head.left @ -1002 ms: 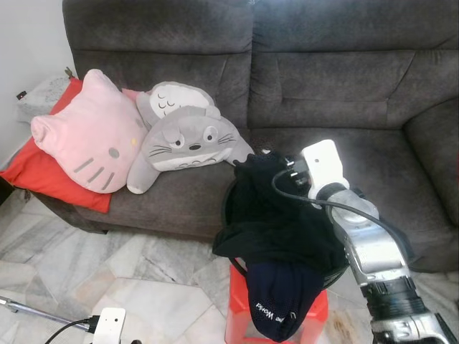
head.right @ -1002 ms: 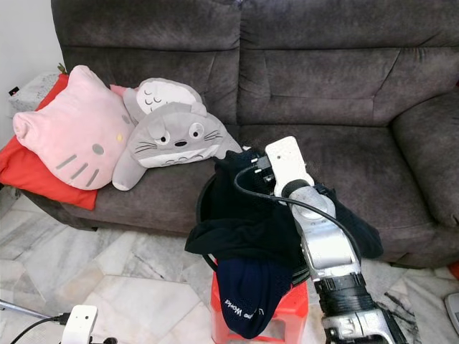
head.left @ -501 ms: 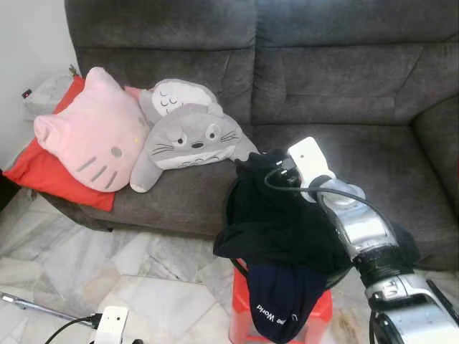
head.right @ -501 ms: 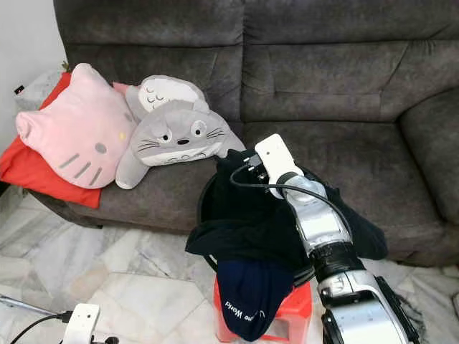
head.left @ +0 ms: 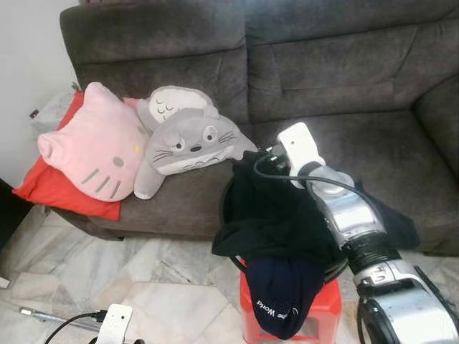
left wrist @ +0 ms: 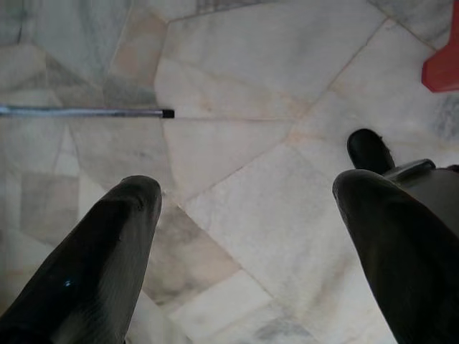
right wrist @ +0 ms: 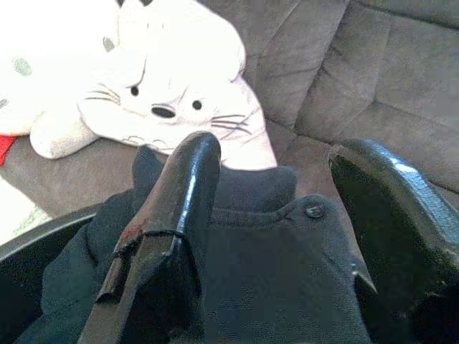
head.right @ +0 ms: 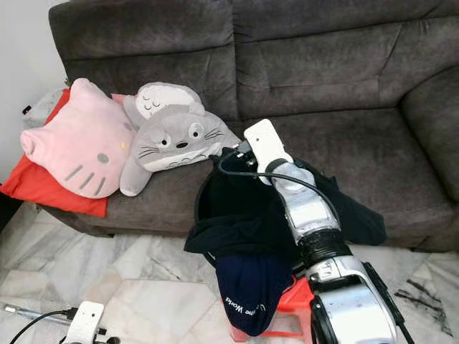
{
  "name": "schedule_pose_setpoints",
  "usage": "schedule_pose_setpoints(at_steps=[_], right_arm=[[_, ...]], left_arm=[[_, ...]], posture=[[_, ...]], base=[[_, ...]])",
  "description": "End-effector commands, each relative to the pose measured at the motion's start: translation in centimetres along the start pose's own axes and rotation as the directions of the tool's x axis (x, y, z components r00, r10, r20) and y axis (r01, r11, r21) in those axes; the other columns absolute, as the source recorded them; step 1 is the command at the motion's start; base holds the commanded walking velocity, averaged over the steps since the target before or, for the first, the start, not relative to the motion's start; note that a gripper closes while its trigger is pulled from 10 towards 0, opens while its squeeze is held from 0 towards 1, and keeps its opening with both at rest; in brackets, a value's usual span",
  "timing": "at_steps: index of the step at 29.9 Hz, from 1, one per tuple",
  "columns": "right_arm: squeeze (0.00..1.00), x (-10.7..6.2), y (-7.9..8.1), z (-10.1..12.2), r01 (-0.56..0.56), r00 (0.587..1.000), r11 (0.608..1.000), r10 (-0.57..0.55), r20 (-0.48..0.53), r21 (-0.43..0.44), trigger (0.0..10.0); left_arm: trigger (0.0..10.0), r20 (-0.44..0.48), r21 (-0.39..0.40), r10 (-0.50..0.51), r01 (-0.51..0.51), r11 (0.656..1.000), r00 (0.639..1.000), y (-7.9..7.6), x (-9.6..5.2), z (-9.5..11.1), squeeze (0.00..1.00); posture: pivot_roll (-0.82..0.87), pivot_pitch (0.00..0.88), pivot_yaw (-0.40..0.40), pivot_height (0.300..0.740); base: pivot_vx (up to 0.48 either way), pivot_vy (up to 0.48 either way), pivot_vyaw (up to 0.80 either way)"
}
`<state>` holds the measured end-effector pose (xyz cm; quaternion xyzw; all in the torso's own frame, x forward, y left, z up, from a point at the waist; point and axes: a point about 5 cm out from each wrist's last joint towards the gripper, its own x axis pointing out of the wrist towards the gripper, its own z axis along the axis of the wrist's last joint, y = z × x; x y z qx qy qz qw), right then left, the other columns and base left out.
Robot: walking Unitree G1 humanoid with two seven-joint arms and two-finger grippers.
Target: Hang hanger
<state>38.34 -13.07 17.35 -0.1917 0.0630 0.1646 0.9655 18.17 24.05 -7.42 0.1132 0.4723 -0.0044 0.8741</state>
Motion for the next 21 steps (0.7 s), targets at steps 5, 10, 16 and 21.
schedule_pose_setpoints(at_steps=[5, 10, 16, 21], right_arm=[[0.00, 0.6, 0.8, 0.8, -0.015, 1.000, 1.000, 0.015, 0.024, 0.005, 10.0], [0.00, 0.7, 0.2, 1.2, 0.001, 0.999, 1.000, -0.001, 0.035, 0.002, 10.0], [0.00, 0.8, 0.3, 1.5, 0.006, 0.999, 1.000, -0.006, 0.043, -0.005, 10.0], [0.00, 0.9, 0.5, 2.2, 0.020, 0.996, 1.000, -0.021, 0.082, 0.025, 10.0]], left_arm=[[10.0, -0.032, 0.008, 0.016, -0.015, 1.000, 0.999, 0.8, -0.2, -0.7, 0.00], [10.0, -0.036, 0.013, 0.017, -0.016, 1.000, 0.999, 0.8, -0.2, -0.7, 0.00], [10.0, -0.035, 0.012, 0.020, -0.020, 1.000, 0.999, 0.9, -0.2, -0.7, 0.00], [10.0, -0.034, -0.011, 0.034, -0.035, 0.999, 0.999, 1.0, -0.2, -0.8, 0.00]], posture=[[-0.47, 0.047, 0.247, 0.740], [-0.48, 0.044, 0.254, 0.740], [-0.46, 0.038, 0.246, 0.740], [-0.37, 0.025, 0.239, 0.740]], base=[[0.000, 0.000, 0.00], [0.000, 0.000, 0.00], [0.000, 0.000, 0.00], [0.000, 0.000, 0.00]])
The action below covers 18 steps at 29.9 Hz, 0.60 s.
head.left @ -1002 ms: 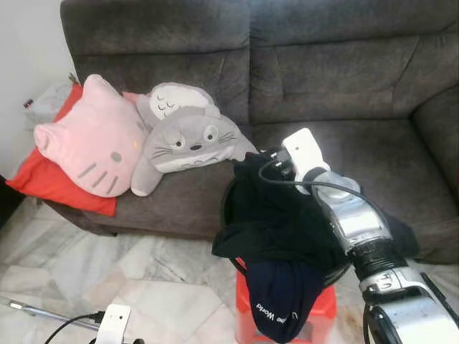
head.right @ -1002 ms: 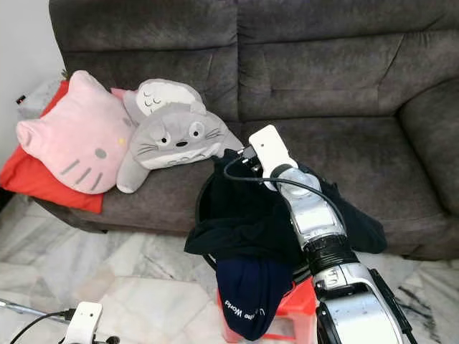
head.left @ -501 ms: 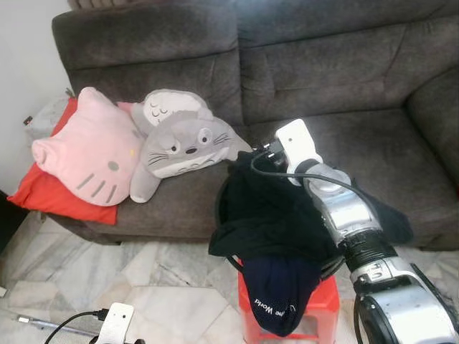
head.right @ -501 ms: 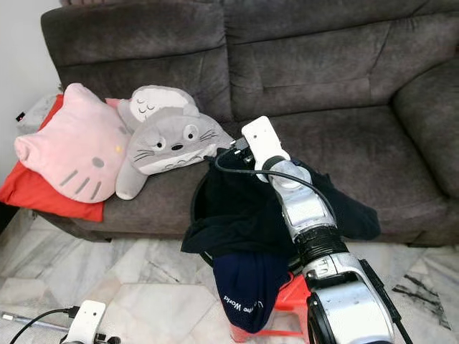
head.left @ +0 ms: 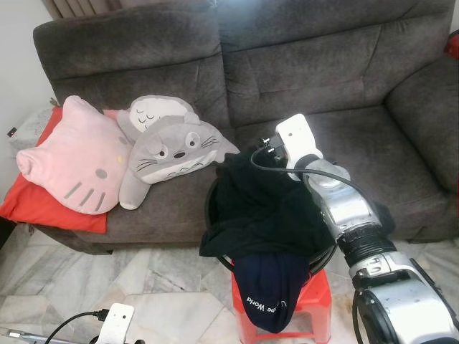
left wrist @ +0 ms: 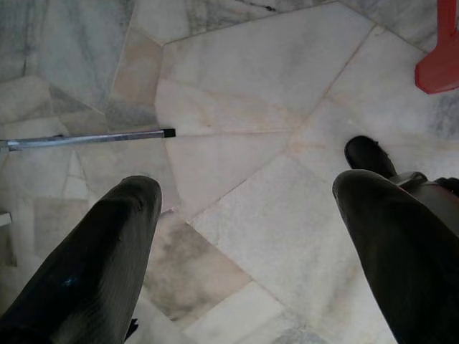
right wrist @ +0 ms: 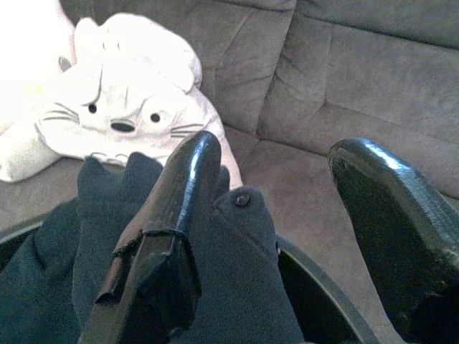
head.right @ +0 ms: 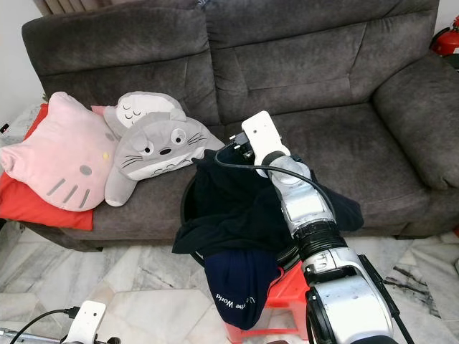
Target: Hang hanger
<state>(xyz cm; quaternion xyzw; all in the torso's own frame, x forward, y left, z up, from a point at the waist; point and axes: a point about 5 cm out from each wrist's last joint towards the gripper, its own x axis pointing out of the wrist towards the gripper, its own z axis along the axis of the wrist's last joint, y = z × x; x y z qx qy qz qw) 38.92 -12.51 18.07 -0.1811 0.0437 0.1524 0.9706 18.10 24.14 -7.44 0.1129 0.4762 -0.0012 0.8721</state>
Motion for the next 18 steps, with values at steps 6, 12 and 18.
schedule_pose_setpoints(at_steps=[6, 12, 18], right_arm=[[0.00, 0.8, 0.4, 1.3, -0.009, 1.000, 1.000, 0.008, 0.028, 0.023, 10.0], [0.00, 1.4, 2.4, 1.3, -0.141, 0.990, 0.990, 0.141, -0.004, 0.012, 10.0], [0.00, 1.7, 3.5, 0.7, -0.208, 0.975, 0.978, 0.209, -0.072, 0.020, 10.0]], left_arm=[[10.0, -0.008, -0.052, 0.045, -0.045, 0.998, 0.999, 0.9, -0.2, -0.7, 0.00], [10.0, -0.005, -0.091, 0.061, -0.061, 0.994, 0.998, 0.8, -0.2, -0.7, 0.00], [10.0, -0.010, -0.096, 0.058, -0.059, 0.994, 0.998, 0.8, -0.2, -0.8, 0.00]], posture=[[-0.30, 0.026, 0.188, 0.740], [-0.28, 0.029, 0.164, 0.740], [-0.26, 0.038, 0.152, 0.740]], base=[[0.000, 0.000, 0.00], [0.000, 0.000, 0.00], [0.000, 0.000, 0.00]])
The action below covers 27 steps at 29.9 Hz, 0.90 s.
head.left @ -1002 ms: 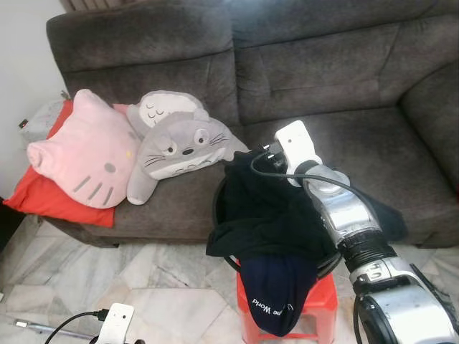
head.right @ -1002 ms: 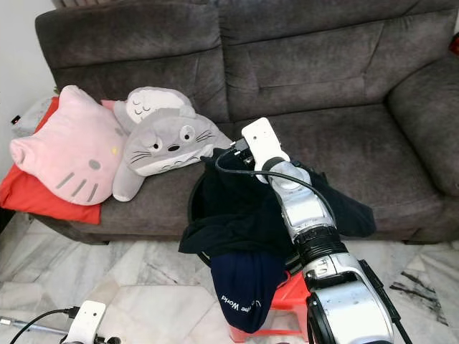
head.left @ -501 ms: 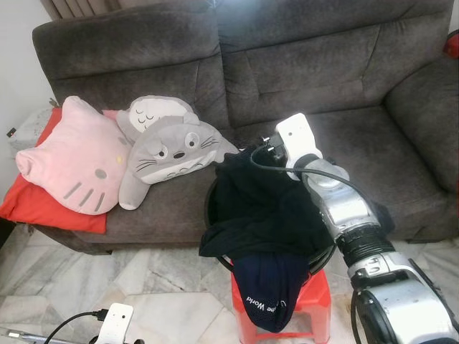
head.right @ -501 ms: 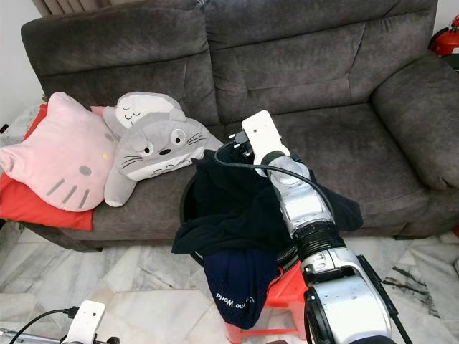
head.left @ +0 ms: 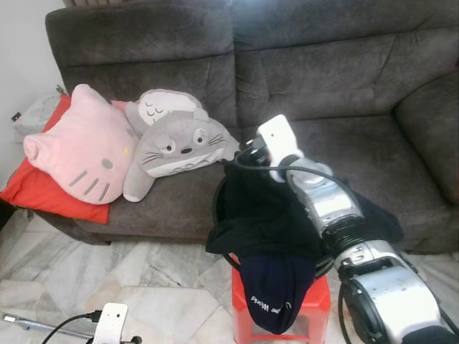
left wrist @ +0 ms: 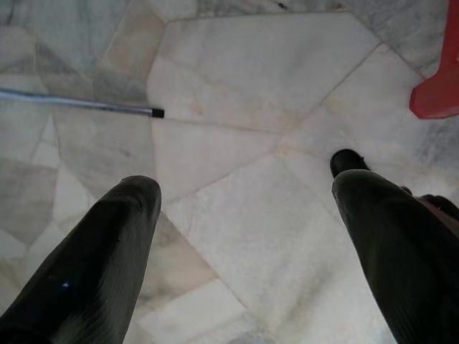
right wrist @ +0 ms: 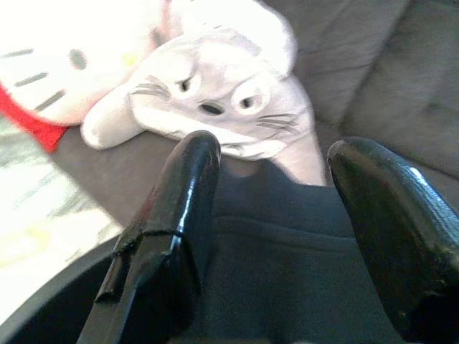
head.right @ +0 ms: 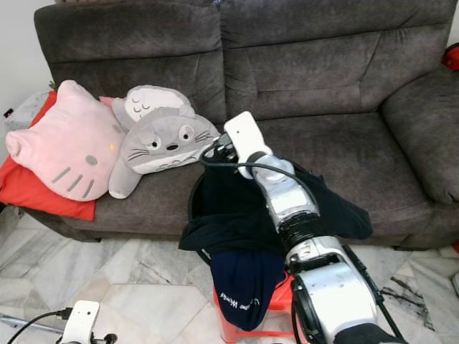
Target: Hang hanger
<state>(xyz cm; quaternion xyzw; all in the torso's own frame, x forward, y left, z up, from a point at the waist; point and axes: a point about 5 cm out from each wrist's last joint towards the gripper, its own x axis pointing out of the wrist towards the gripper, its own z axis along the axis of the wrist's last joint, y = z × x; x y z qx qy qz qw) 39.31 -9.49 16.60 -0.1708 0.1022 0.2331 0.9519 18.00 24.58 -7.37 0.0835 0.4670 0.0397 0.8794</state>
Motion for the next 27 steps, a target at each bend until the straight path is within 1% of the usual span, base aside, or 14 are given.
schedule_pose_setpoints(at_steps=[1, 2, 4, 8, 11, 18, 21, 23, 27], right_arm=[[0.00, 0.4, 0.7, 0.3, -0.036, 0.999, 0.999, 0.035, -0.028, -0.023, 10.0], [0.00, 0.4, 0.7, 0.3, -0.036, 0.999, 0.999, 0.035, -0.028, -0.023, 10.0], [0.00, 0.5, 0.9, -0.4, -0.045, 0.997, 0.999, 0.044, -0.063, -0.015, 10.0], [0.00, 0.7, 1.6, -1.2, -0.077, 0.992, 0.997, 0.074, -0.102, -0.028, 10.0], [0.00, 0.7, 1.4, -1.6, -0.060, 0.991, 0.997, 0.053, -0.127, -0.047, 10.0], [0.00, 0.7, 1.4, -2.3, -0.037, 0.987, 0.998, 0.028, -0.159, -0.056, 10.0], [0.00, 0.7, 1.7, -3.1, -0.044, 0.981, 0.997, 0.032, -0.190, -0.060, 10.0], [0.00, 0.6, 1.8, -3.8, -0.032, 0.975, 0.995, 0.012, -0.223, -0.090, 10.0], [0.00, 0.5, 1.8, -4.2, -0.002, 0.972, 0.995, -0.021, -0.236, -0.098, 10.0]], left_arm=[[10.0, -0.020, -0.004, 0.013, -0.013, 1.000, 1.000, 0.5, -0.1, -0.6, 0.00], [10.0, -0.020, -0.004, 0.013, -0.013, 1.000, 1.000, 0.5, -0.1, -0.6, 0.00], [10.0, -0.019, -0.005, 0.011, -0.011, 1.000, 1.000, 0.5, -0.1, -0.6, 0.00], [10.0, -0.016, -0.006, 0.007, -0.008, 1.000, 1.000, 0.5, -0.1, -0.6, 0.00], [10.0, -0.015, -0.009, 0.006, -0.006, 1.000, 1.000, 0.5, -0.1, -0.6, 0.00], [10.0, -0.016, -0.008, 0.003, -0.003, 1.000, 1.000, 0.5, -0.1, -0.6, 0.00], [10.0, -0.016, -0.011, -0.001, 0.001, 1.000, 1.000, 0.4, -0.1, -0.6, 0.00], [10.0, -0.016, -0.011, -0.003, 0.003, 1.000, 1.000, 0.4, -0.1, -0.6, 0.00], [10.0, -0.017, -0.011, -0.005, 0.004, 1.000, 1.000, 0.4, -0.1, -0.6, 0.00]], posture=[[-0.26, 0.038, 0.152, 0.740], [-0.26, 0.038, 0.152, 0.740], [-0.26, 0.045, 0.146, 0.740], [-0.25, 0.045, 0.143, 0.740], [-0.25, 0.052, 0.139, 0.740], [-0.25, 0.059, 0.137, 0.740], [-0.25, 0.063, 0.135, 0.740], [-0.25, 0.063, 0.135, 0.740], [-0.25, 0.062, 0.134, 0.740]], base=[[0.000, 0.000, 0.00], [0.000, 0.000, 0.00], [0.000, 0.000, 0.00], [0.000, 0.000, 0.00], [0.000, 0.000, 0.00], [0.000, 0.000, 0.00], [0.000, 0.000, 0.00], [0.000, 0.000, 0.00], [0.000, 0.000, 0.00]])
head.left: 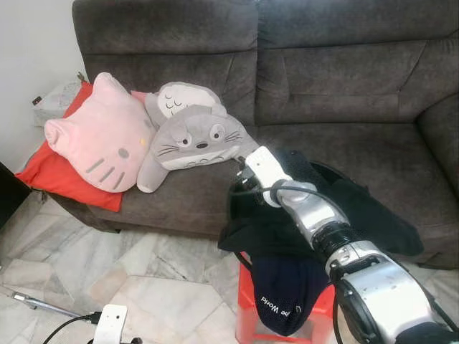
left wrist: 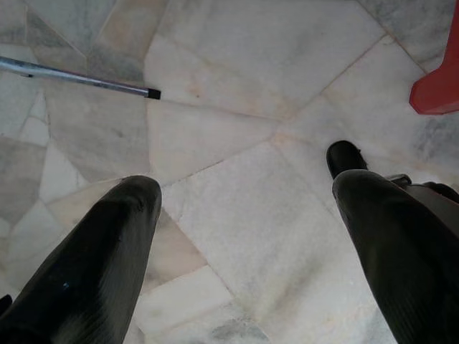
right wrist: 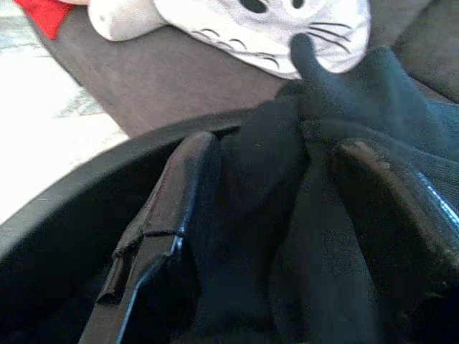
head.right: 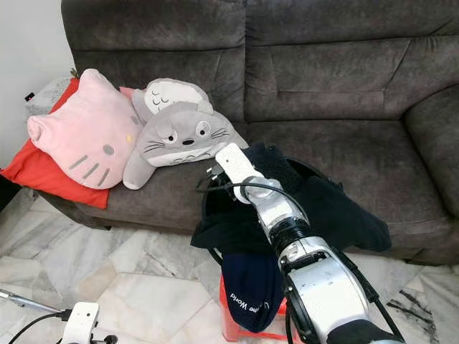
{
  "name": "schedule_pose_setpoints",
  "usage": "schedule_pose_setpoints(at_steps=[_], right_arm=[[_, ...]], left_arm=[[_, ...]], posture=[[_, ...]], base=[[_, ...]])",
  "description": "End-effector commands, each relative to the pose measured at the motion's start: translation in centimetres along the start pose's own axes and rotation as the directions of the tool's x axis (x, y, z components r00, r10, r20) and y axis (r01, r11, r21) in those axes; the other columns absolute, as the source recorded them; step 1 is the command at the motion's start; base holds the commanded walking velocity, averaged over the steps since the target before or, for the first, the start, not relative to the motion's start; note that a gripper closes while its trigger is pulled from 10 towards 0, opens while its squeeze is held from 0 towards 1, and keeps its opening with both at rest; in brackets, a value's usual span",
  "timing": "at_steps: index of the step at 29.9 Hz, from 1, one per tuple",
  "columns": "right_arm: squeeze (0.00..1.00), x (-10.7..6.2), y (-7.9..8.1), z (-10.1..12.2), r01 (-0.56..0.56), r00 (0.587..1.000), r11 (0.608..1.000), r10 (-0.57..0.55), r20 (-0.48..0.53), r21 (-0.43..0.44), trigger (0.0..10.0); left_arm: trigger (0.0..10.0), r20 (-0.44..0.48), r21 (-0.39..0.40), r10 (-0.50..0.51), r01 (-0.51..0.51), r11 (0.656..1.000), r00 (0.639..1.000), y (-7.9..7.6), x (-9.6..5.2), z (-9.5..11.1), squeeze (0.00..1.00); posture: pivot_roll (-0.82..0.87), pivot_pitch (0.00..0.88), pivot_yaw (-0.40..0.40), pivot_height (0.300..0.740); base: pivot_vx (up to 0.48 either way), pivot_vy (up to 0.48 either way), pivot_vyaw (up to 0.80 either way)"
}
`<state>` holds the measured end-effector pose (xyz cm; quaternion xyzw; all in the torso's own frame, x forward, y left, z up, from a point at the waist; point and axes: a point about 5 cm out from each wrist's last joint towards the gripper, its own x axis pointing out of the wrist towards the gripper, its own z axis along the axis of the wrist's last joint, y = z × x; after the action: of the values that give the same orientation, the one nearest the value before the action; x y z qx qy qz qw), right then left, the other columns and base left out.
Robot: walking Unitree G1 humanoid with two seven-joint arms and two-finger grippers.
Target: Hang hanger
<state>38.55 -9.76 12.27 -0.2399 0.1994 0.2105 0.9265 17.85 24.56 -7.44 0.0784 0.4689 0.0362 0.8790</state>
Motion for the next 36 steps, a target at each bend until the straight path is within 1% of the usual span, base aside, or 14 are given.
schedule_pose_setpoints(at_steps=[1, 5, 13, 18, 23, 32, 33, 34, 35, 36], right_arm=[[0.00, 0.1, 0.4, 0.0, 0.006, 1.000, 1.000, -0.006, -0.008, -0.001, 10.0], [0.00, 0.1, 0.3, 0.0, 0.039, 0.999, 0.999, -0.039, -0.010, -0.010, 10.0], [0.00, 0.1, 0.8, -0.8, 0.063, 0.998, 0.998, -0.063, -0.028, -0.010, 10.0], [0.00, 0.2, 1.4, -1.4, 0.047, 0.998, 0.997, -0.049, -0.050, -0.054, 10.0], [0.00, 0.0, 0.9, -1.6, 0.104, 0.992, 0.991, -0.109, -0.055, -0.086, 10.0], [0.00, -0.1, 0.7, -2.0, 0.133, 0.989, 0.986, -0.138, -0.045, -0.098, 10.0], [0.00, -0.2, 0.6, -2.0, 0.136, 0.989, 0.986, -0.141, -0.045, -0.098, 9.1], [0.00, -0.2, 0.6, -2.0, 0.136, 0.989, 0.986, -0.141, -0.045, -0.098, 9.1], [0.00, -0.2, 0.7, -2.1, 0.136, 0.989, 0.986, -0.141, -0.044, -0.096, 0.0], [0.00, -0.2, 0.7, -2.1, 0.136, 0.989, 0.986, -0.141, -0.044, -0.096, 0.0]], left_arm=[[10.0, -0.014, -0.006, 0.006, -0.006, 1.000, 1.000, 0.4, -0.1, -0.4, 0.00], [10.0, -0.015, -0.007, 0.005, -0.005, 1.000, 1.000, 0.4, -0.1, -0.5, 0.00], [10.0, -0.017, -0.004, 0.004, -0.004, 1.000, 1.000, 0.4, -0.1, -0.5, 0.00], [10.0, -0.020, 0.002, 0.000, 0.000, 1.000, 1.000, 0.4, -0.1, -0.6, 0.00], [10.0, -0.021, 0.007, -0.003, 0.003, 1.000, 1.000, 0.4, -0.1, -0.6, 0.00], [10.0, -0.023, 0.011, -0.005, 0.005, 1.000, 1.000, 0.4, -0.1, -0.6, 0.00], [10.0, -0.023, 0.012, -0.006, 0.006, 1.000, 1.000, 0.4, -0.1, -0.6, 0.00], [10.0, -0.023, 0.012, -0.006, 0.006, 1.000, 1.000, 0.4, -0.1, -0.6, 0.00], [10.0, -0.024, 0.014, -0.006, 0.006, 1.000, 1.000, 0.4, -0.2, -0.6, 0.00], [10.0, -0.024, 0.014, -0.005, 0.006, 1.000, 1.000, 0.4, -0.2, -0.7, 0.00]], posture=[[-0.25, 0.062, 0.134, 0.740], [-0.25, 0.062, 0.134, 0.740], [-0.25, 0.063, 0.134, 0.740], [-0.26, 0.053, 0.141, 0.740], [-0.26, 0.046, 0.142, 0.740], [-0.26, 0.036, 0.142, 0.740], [-0.26, 0.036, 0.142, 0.740], [-0.26, 0.036, 0.142, 0.740], [-0.27, 0.030, 0.144, 0.740], [-0.27, 0.030, 0.144, 0.740]], base=[[0.000, 0.000, 0.00], [0.000, 0.000, 0.00], [0.000, 0.000, 0.00], [0.000, 0.000, 0.00], [0.000, 0.000, 0.00], [0.000, 0.000, 0.00], [0.000, 0.000, 0.00], [0.000, 0.000, 0.00], [0.000, 0.000, 0.00], [0.000, 0.000, 0.00]])
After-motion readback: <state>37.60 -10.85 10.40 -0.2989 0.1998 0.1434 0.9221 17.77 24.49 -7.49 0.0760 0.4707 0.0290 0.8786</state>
